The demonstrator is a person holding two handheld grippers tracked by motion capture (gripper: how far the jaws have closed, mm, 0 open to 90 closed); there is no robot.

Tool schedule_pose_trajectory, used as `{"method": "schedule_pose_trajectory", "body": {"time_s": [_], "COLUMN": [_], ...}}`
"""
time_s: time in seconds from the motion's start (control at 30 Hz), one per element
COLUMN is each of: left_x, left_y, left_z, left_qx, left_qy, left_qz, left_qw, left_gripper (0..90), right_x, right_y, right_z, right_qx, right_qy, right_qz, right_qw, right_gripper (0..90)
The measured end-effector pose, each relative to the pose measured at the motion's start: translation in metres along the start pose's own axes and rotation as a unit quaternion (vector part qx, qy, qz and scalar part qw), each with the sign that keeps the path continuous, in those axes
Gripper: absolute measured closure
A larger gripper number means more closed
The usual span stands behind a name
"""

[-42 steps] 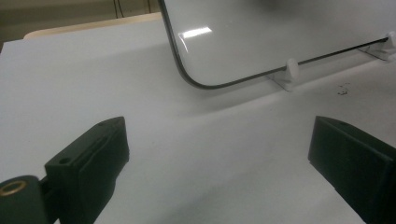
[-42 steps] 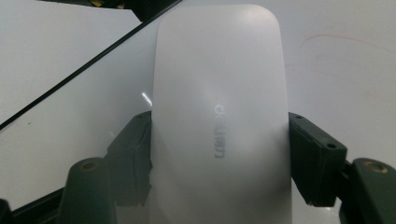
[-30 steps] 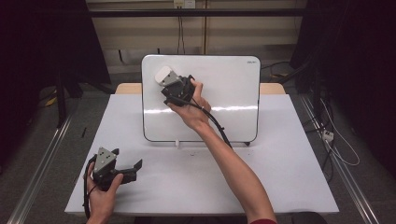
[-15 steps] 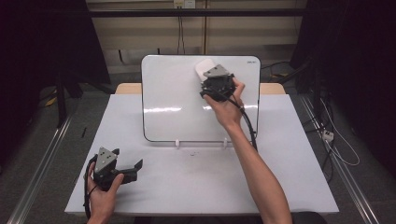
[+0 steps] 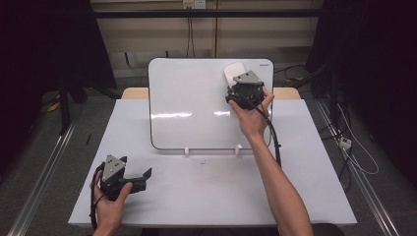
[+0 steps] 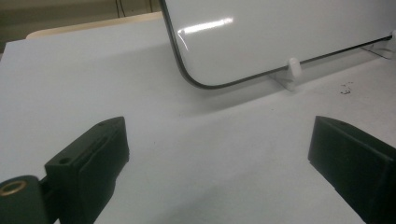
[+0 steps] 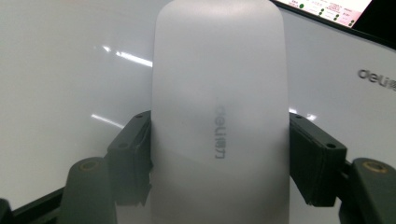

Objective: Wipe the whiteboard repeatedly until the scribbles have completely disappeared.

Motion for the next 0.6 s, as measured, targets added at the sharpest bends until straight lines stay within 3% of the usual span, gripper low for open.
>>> {"method": "schedule_pose_trajectory", "body": {"time_s": [0.23, 0.43, 0.6], "left_x": [0.002, 0.002, 0.002], "left_y": [0.002, 0.003, 0.002], "left_z": [-0.001, 0.0, 0.0], "left_qx": [-0.002, -0.006, -0.004], "left_qy": [0.003, 0.003, 0.004], "left_qz": [0.001, 0.001, 0.001], "left_qw": [1.0, 1.0, 1.0], "left_gripper": [5.0, 4.9, 4.9], "right_x": [0.036, 0.072, 0.097], "right_y": [-0.008, -0.015, -0.017], "right_z": [0.014, 0.022, 0.024], "right_qx": [-0.016, -0.043, -0.048], "right_qy": [-0.007, 0.019, 0.042], "right_qz": [-0.001, 0.027, 0.047], "right_qw": [0.9998, 0.9985, 0.9969], "right_gripper": [31.4, 31.4, 31.5]}}
Point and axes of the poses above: each handheld gripper's, and its own axes: y roughly backward along the jaws, z roughly out of its top, x roughly to its left, the point moved 7 cm from there along -y, roughly forward along the jaws, and after that the axes turned 6 degrees about -y, right-handed, at the moved point
